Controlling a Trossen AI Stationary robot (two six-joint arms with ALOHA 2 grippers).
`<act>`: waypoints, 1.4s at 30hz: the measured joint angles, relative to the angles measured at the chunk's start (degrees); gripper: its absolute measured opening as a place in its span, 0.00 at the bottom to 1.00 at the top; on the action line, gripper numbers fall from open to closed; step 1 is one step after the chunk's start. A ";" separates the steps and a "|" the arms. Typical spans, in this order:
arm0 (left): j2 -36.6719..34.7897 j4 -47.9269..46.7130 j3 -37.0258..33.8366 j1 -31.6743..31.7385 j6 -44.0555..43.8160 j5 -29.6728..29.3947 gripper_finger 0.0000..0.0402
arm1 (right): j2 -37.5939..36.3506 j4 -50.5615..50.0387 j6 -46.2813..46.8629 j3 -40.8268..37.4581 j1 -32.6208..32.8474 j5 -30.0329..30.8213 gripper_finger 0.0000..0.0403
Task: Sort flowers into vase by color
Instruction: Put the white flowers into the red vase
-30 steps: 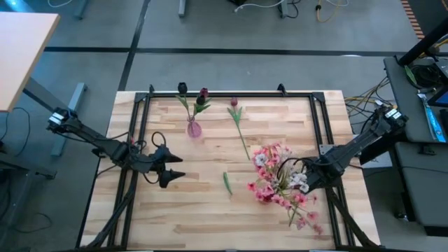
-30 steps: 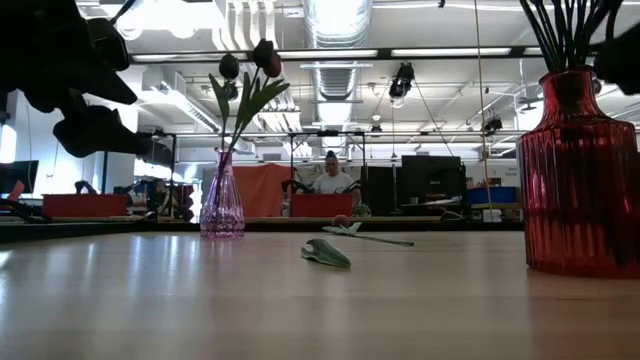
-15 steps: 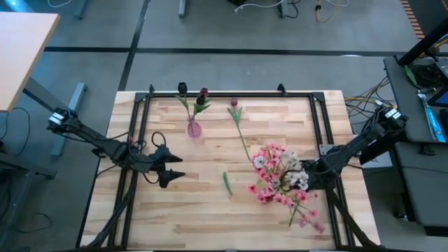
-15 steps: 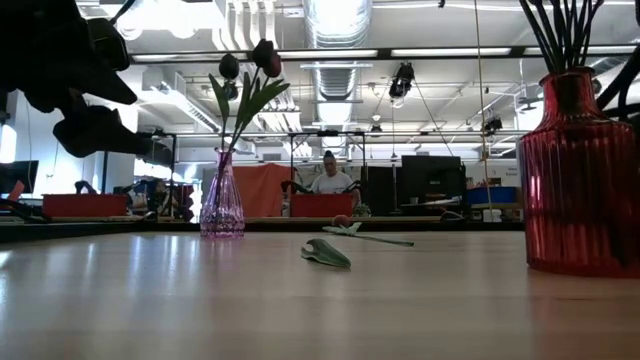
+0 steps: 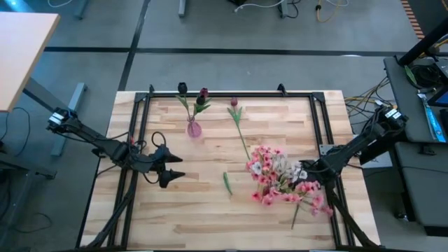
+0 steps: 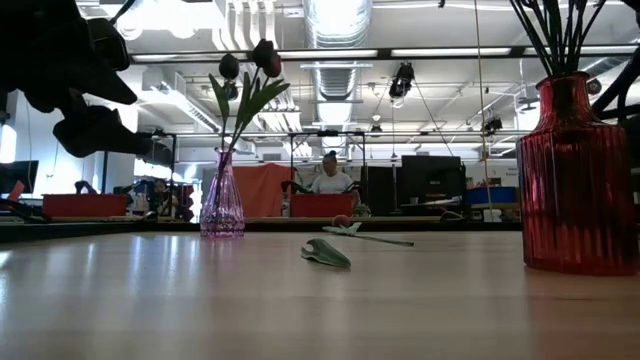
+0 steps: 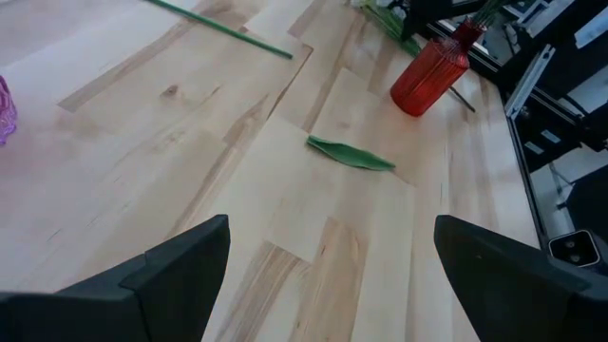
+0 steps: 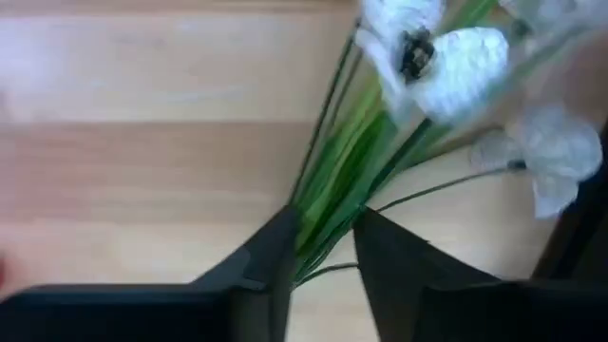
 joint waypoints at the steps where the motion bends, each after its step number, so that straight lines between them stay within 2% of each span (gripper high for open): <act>1: 0.00 0.00 0.00 -0.01 0.00 0.00 0.88 | 0.00 -0.08 -0.26 0.38 0.00 0.02 0.20; 7: 0.00 -0.05 0.00 -0.02 0.00 0.01 0.88 | 0.00 -0.93 -2.40 2.13 0.00 0.05 0.04; 12: 0.00 -0.09 0.00 -0.01 0.00 0.06 0.88 | 0.00 -5.80 -3.66 4.62 0.00 0.07 0.03; 18: 0.00 -0.09 0.00 0.00 -0.14 0.09 0.88 | -0.33 -19.89 -5.65 11.68 0.00 0.59 0.03; 26: 0.00 -0.02 0.00 -0.01 -0.48 0.11 0.88 | -2.39 -33.53 -6.25 22.32 0.00 5.48 0.03; 34: 0.00 0.11 0.00 -0.01 -0.68 0.12 0.88 | -2.99 -45.99 -6.35 34.38 0.00 13.44 0.03; 38: 0.09 0.78 0.00 -0.02 -0.48 0.15 0.88 | -3.81 -45.72 -9.81 39.82 -0.02 23.10 0.03; 42: 0.42 5.28 0.00 -0.43 2.65 0.32 0.88 | -4.24 -45.75 -14.23 44.73 -0.02 34.10 0.03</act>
